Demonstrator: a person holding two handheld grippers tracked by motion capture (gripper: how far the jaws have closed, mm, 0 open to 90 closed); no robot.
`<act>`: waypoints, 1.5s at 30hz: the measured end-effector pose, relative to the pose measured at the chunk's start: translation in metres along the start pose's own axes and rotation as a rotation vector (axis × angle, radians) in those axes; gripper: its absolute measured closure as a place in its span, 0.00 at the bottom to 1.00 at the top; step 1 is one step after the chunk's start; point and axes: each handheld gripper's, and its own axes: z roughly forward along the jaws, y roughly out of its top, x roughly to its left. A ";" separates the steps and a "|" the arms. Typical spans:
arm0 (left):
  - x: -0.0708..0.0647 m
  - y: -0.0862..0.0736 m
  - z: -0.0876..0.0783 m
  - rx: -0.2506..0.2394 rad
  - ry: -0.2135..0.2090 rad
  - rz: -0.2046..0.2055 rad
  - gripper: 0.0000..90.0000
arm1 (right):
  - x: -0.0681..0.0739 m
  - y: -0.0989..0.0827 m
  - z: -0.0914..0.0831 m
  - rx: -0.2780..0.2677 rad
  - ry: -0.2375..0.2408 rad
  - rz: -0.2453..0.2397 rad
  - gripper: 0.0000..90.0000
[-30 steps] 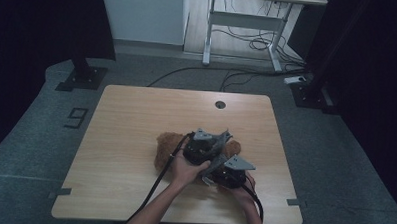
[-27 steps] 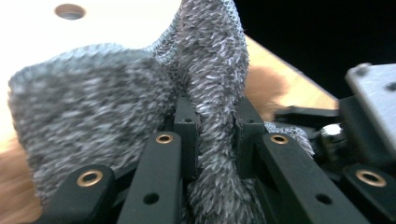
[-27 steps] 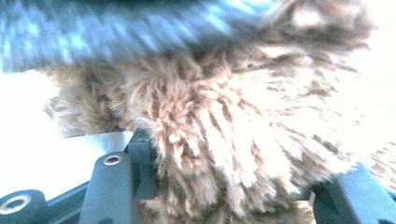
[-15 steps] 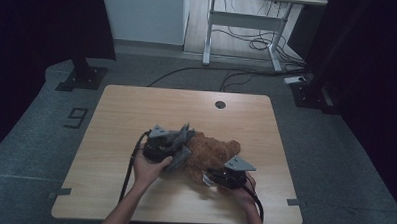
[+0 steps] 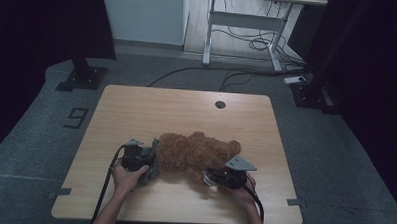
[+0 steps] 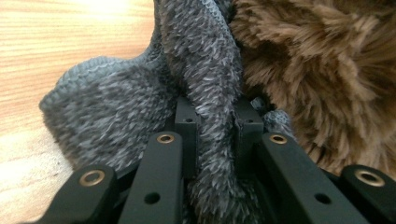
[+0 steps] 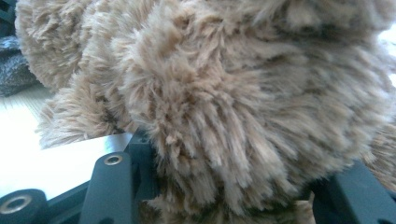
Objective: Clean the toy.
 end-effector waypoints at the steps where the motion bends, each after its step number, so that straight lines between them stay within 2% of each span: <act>1: -0.002 0.004 -0.004 -0.009 0.003 0.009 0.85 | -0.001 0.000 0.000 -0.003 0.001 0.005 0.49; 4: -0.009 0.018 -0.020 -0.055 0.008 0.035 0.85 | -0.002 -0.001 -0.001 -0.006 0.004 0.017 0.49; 7: -0.028 0.041 -0.041 -0.108 -0.003 0.086 0.84 | -0.002 -0.001 0.000 -0.006 -0.004 0.004 0.49; 9: -0.039 0.051 -0.046 -0.127 -0.011 0.115 0.84 | -0.001 -0.001 0.000 -0.003 -0.006 -0.003 0.48; 12: -0.066 0.072 -0.044 -0.138 -0.033 0.162 0.84 | -0.001 -0.001 0.000 -0.003 -0.009 -0.003 0.48; 16: -0.106 0.100 -0.026 -0.116 -0.062 0.233 0.84 | 0.000 -0.001 0.000 -0.006 -0.010 -0.009 0.48; 19: -0.137 0.113 0.002 -0.079 -0.099 0.263 0.84 | 0.000 -0.001 0.000 -0.007 -0.015 -0.018 0.48; 21: -0.154 0.117 0.022 -0.053 -0.107 0.282 0.84 | 0.001 -0.002 -0.001 -0.007 -0.018 -0.024 0.48; 24: -0.172 0.118 0.048 -0.021 -0.136 0.283 0.82 | 0.003 -0.002 -0.001 -0.007 -0.021 -0.030 0.48; 26: -0.179 0.117 0.060 -0.001 -0.115 0.301 0.82 | 0.003 -0.003 -0.002 -0.005 -0.023 -0.032 0.48; 27: -0.180 0.115 0.067 0.014 -0.099 0.311 0.82 | 0.003 -0.003 -0.001 -0.005 -0.023 -0.032 0.48; 29: -0.177 0.111 0.074 0.030 -0.095 0.301 0.83 | 0.003 -0.003 -0.001 -0.002 -0.022 -0.028 0.47; 32: -0.172 0.107 0.076 0.039 -0.078 0.309 0.84 | 0.003 -0.004 0.000 0.007 -0.019 -0.033 0.47; 35: -0.165 0.106 0.069 0.043 -0.071 0.301 0.85 | 0.004 -0.004 0.000 0.009 -0.019 -0.042 0.46; 38: -0.158 0.106 0.062 0.042 -0.029 0.304 0.84 | 0.005 -0.004 0.000 0.008 -0.020 -0.045 0.46; 41: -0.141 0.102 0.054 0.056 0.019 0.297 0.85 | 0.005 -0.004 0.000 0.008 -0.018 -0.041 0.46; 45: -0.122 0.095 0.039 0.057 0.058 0.284 0.85 | 0.008 -0.004 0.001 0.011 -0.014 -0.053 0.45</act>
